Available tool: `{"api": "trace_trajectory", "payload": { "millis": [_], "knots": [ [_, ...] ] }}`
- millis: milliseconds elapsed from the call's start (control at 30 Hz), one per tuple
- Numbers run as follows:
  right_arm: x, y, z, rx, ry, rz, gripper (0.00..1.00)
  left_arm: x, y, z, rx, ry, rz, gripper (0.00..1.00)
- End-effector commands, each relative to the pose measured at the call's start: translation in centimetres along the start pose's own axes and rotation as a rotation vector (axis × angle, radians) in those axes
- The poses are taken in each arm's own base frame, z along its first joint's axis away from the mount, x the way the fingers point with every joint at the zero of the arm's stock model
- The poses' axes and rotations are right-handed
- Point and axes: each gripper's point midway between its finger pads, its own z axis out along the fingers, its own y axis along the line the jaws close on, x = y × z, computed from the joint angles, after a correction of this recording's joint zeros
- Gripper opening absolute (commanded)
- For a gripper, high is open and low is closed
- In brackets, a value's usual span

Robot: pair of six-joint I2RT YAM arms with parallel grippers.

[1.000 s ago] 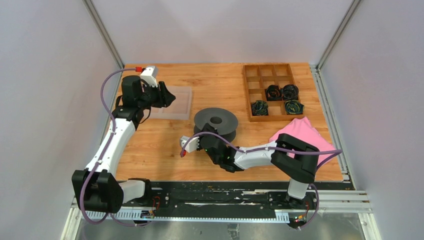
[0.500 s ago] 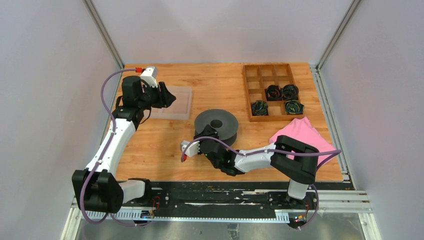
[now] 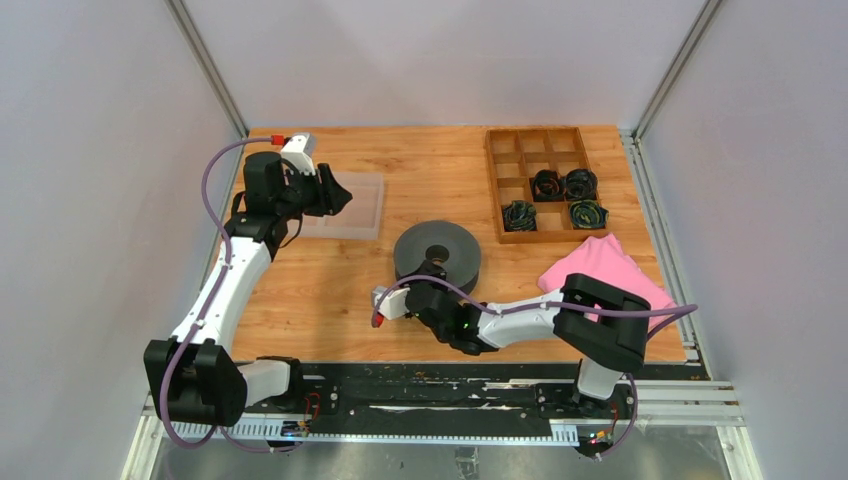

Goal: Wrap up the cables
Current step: Place the cable reel at the center of the board.

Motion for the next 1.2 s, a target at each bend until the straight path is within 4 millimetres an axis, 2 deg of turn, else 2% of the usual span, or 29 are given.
{"api": "trace_trajectory", "payload": {
  "millis": [0,200,467,800,1033,1167],
  "knots": [
    [0.0,1.4,-0.8,-0.048,-0.008,0.058,0.45,-0.7,-0.2,-0.1,0.012,-0.026,0.017,0.50],
    [0.3,2.8,-1.0,-0.101,0.001,0.066,0.45,-0.5,0.1,0.2,0.007,-0.020,0.024,0.50],
    [0.6,5.2,-1.8,-0.210,0.012,0.103,0.54,-0.9,0.1,0.4,0.009,-0.005,0.042,0.52],
    [-0.4,8.1,-4.5,-0.418,-0.017,0.145,0.64,-1.9,0.7,0.3,-0.025,-0.005,0.089,0.60],
    [-0.3,9.4,-4.1,-0.443,-0.007,0.128,0.67,-1.7,0.5,0.6,-0.011,0.005,0.076,0.63],
    [-1.0,9.5,-3.8,-0.454,-0.028,0.128,0.67,-1.5,0.4,0.5,-0.001,0.008,0.075,0.64]
  ]
}}
